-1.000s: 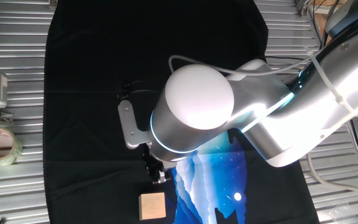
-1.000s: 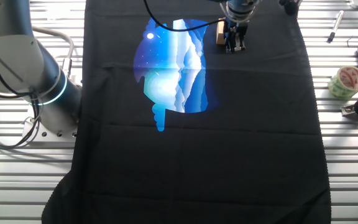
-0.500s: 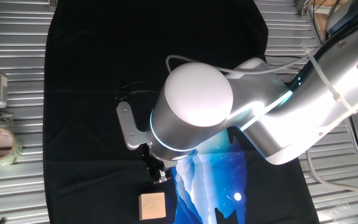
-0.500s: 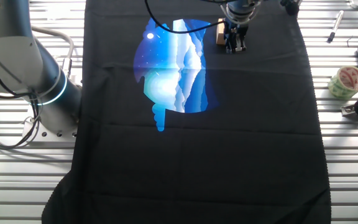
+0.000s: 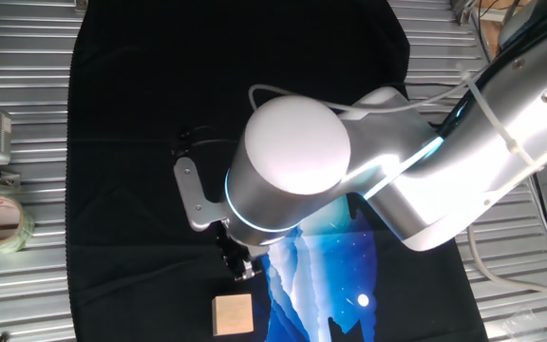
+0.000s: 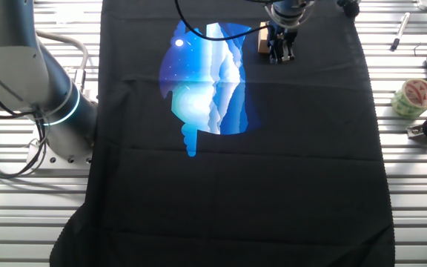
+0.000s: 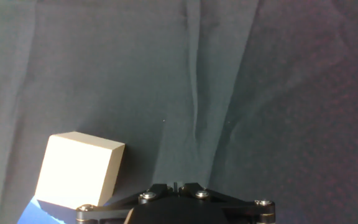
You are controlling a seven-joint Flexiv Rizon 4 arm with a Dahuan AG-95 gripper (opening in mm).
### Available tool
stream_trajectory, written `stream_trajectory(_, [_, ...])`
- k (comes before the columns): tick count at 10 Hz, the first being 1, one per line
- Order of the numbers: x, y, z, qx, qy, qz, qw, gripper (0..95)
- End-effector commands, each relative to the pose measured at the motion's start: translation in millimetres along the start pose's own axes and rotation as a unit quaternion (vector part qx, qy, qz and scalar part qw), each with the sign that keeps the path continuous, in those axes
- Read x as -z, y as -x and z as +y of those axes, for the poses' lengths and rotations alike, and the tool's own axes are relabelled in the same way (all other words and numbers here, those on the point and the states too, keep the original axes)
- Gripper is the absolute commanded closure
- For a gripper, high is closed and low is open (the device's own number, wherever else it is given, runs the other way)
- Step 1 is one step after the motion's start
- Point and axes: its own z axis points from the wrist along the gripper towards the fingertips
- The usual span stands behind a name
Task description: Approach and touch the side of the small block
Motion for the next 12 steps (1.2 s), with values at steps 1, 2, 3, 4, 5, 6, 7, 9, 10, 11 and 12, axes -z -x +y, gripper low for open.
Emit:
stream_trajectory(1, [1.1,0.3,0.5,-0.08,0.014,-0.007,0.9966,95.0])
stream_trajectory(2, [1.1,0.3,0.5,-0.099,0.017,-0.007,0.995,95.0])
stream_trajectory(3, [1.1,0.3,0.5,-0.117,0.02,-0.006,0.9928,95.0])
stream_trajectory(4, [1.1,0.3,0.5,-0.114,0.018,-0.006,0.9933,95.0])
stream_trajectory(5, [1.1,0.3,0.5,-0.114,0.018,-0.006,0.9933,95.0])
stream_trajectory(6, [1.1,0.3,0.5,-0.115,0.017,-0.006,0.9932,95.0])
stream_trajectory(7, [1.1,0.3,0.5,-0.115,0.016,-0.005,0.9932,95.0])
stream_trajectory(9, [1.1,0.3,0.5,-0.119,0.014,-0.006,0.9928,95.0])
stream_trajectory(10, [1.1,0.3,0.5,-0.121,0.01,-0.005,0.9926,95.0])
stream_trajectory(11, [1.1,0.3,0.5,-0.122,0.01,-0.005,0.9925,95.0])
stream_trajectory(12, [0.9,0.4,0.9,-0.124,0.003,-0.003,0.9923,95.0])
